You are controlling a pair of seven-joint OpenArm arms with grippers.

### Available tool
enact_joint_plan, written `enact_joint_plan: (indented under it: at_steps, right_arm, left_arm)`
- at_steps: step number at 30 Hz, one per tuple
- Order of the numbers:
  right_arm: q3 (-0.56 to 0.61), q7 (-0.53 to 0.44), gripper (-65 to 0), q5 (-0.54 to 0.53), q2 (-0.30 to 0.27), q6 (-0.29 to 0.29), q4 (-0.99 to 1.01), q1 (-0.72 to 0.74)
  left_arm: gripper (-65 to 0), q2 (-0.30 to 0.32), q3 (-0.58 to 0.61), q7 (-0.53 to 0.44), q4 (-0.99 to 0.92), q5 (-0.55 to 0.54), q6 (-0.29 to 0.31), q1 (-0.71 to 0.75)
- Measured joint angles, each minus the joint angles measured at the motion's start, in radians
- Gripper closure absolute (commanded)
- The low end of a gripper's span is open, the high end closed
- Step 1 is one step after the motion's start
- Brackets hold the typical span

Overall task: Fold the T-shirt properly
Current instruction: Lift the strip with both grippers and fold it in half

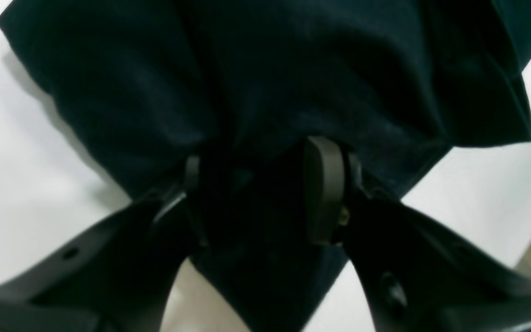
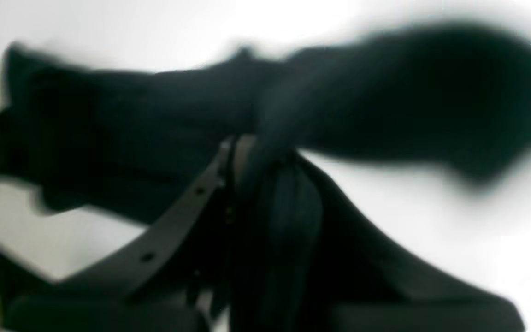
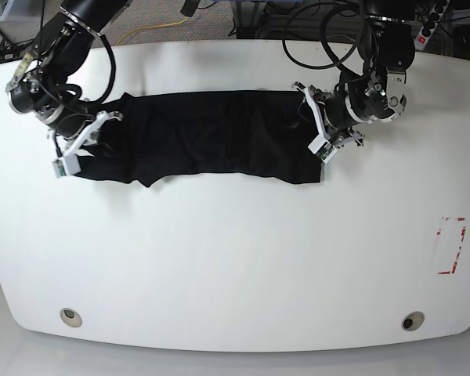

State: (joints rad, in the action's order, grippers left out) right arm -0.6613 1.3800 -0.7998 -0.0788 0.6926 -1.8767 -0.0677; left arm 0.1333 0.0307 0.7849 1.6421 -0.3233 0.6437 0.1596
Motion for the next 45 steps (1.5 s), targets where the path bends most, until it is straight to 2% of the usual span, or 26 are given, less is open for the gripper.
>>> enact_joint_plan:
  at_steps: [3, 7, 10, 13, 23, 30, 31, 32, 37, 39, 41, 45]
  right_arm:
    - [0.068, -0.015, 0.0, -0.051, 0.042, 0.0, -0.036, 0.0]
    - [0.17, -0.001, 0.0, -0.034, 0.083, 0.0, -0.039, 0.014]
    - [0.232, -0.014, 0.0, -0.037, 0.102, 0.0, -0.038, 0.037]
    - [0.306, -0.058, 0.0, -0.037, 0.098, -0.001, -0.038, 0.042]
    - [0.625, -0.146, 0.0, 0.182, 0.095, 0.0, -0.038, 0.039]
    - [0.732, -0.175, 0.0, 0.262, 0.087, 0.003, -0.039, 0.046]
    - [0.753, -0.18, -2.2, 0.278, 0.087, 0.003, -0.039, 0.05]
    - [0.766, -0.186, -7.5, 0.29, 0.087, 0.003, -0.038, 0.051]
    - [0.814, -0.229, -38.4, 0.402, 0.096, 0.005, -0.038, 0.054]
    - [0.813, -0.245, -45.5, 0.422, 0.095, 0.004, -0.038, 0.053]
    - [0.811, -0.252, -47.6, 0.437, 0.095, 0.003, -0.038, 0.054]
    - [0.814, -0.254, -47.4, 0.436, 0.095, 0.004, -0.037, 0.053]
  left_arm:
    - [-25.3, -0.015, 0.015, 0.0, -0.001, 0.001, 0.0, -0.002]
    - [-25.3, -0.016, 0.016, 0.0, 0.0, -0.006, 0.0, 0.001]
    - [-25.3, -0.016, 0.015, 0.001, 0.0, -0.006, 0.0, 0.001]
    - [-25.3, -0.016, 0.013, 0.001, 0.0, -0.006, 0.0, 0.001]
    - [-25.3, -0.011, 0.01, 0.002, 0.0, -0.006, 0.001, 0.003]
    - [-25.3, -0.011, 0.01, 0.002, 0.0, -0.006, 0.001, 0.003]
    - [-25.3, -0.011, 0.01, 0.001, 0.0, -0.006, 0.001, 0.003]
    - [-25.3, -0.011, 0.01, 0.002, 0.0, -0.007, 0.001, 0.003]
    - [-25.3, -0.011, 0.004, 0.01, 0.035, -0.003, 0.002, 0.009]
    - [-25.3, -0.014, -0.01, 0.013, 0.074, 0.0, 0.005, 0.014]
    - [-25.4, -0.017, -0.035, 0.006, 0.137, -0.003, 0.004, 0.022]
    - [-25.4, -0.033, -0.097, 0.003, 0.245, -0.011, 0.005, 0.051]
